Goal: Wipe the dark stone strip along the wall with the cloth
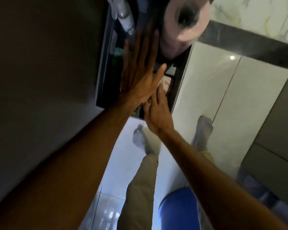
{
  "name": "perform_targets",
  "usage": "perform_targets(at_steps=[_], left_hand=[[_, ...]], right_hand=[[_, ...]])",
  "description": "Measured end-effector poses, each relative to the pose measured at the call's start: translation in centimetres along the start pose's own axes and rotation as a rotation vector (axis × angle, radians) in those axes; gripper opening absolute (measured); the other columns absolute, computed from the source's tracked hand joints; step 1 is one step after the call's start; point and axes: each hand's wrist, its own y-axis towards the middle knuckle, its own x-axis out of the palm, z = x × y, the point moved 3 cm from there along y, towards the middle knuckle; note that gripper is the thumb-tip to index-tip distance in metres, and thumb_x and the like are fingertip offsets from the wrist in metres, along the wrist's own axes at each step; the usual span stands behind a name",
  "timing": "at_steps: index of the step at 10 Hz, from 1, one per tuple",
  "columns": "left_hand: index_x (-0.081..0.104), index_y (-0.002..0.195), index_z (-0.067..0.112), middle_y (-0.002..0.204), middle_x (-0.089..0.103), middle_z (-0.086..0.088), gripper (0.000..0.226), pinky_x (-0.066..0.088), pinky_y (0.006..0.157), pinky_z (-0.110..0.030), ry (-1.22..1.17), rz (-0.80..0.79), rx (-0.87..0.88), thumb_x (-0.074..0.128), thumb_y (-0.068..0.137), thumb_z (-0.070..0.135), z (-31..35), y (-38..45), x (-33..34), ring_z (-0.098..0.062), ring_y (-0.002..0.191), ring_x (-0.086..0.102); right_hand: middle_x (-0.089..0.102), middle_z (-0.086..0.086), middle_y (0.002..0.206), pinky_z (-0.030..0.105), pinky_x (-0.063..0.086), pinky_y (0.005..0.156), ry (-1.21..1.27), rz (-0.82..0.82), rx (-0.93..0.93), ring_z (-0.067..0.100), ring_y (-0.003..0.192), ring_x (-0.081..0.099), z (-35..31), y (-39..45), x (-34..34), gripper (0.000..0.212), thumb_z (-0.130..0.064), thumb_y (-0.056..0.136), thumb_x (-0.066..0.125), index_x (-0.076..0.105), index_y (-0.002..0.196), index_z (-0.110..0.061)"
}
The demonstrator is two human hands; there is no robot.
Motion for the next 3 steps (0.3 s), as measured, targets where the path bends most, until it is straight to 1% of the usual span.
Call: perform_targets(at_steps=[1,2,3], left_hand=[[0.014,0.173,0.009,0.182,0.014,-0.021,0.086,0.008,0.137,-0.062,-0.051,-0.048,-0.025,0.041,0.110,0.061,0.3,-0.5,-5.4,-0.038,0.170,0.012],[0.012,0.174,0.009,0.182,0.016,-0.020,0.082,0.026,0.133,-0.065,-0.066,0.016,-0.158,0.045,0.111,0.051,2.8,-5.1,-15.4,-0.038,0.168,0.019],[0.019,0.172,0.006,0.181,0.018,-0.020,0.077,0.035,0.128,-0.064,-0.094,0.137,-0.170,0.040,0.113,0.049,4.8,-8.6,-23.2,-0.039,0.167,0.024]], right_hand=[[0.008,0.001,0.188,0.041,0.036,0.136,-0.031,-0.082,-0.068,0.025,0.171,0.026,-2.4,-5.3,-4.7,0.060,-0.036,0.120,0.040,0.024,0.177,-0.026],[0.059,-0.003,0.165,0.003,0.036,0.118,-0.004,-0.047,-0.114,0.015,0.147,0.062,-5.5,-16.9,-15.2,0.041,-0.033,0.116,0.054,0.062,0.155,-0.026],[0.079,-0.013,0.133,-0.011,0.035,0.098,0.016,0.059,-0.280,0.007,0.119,0.079,-9.1,-23.4,-23.8,0.025,-0.031,0.110,0.065,0.079,0.131,-0.032]])
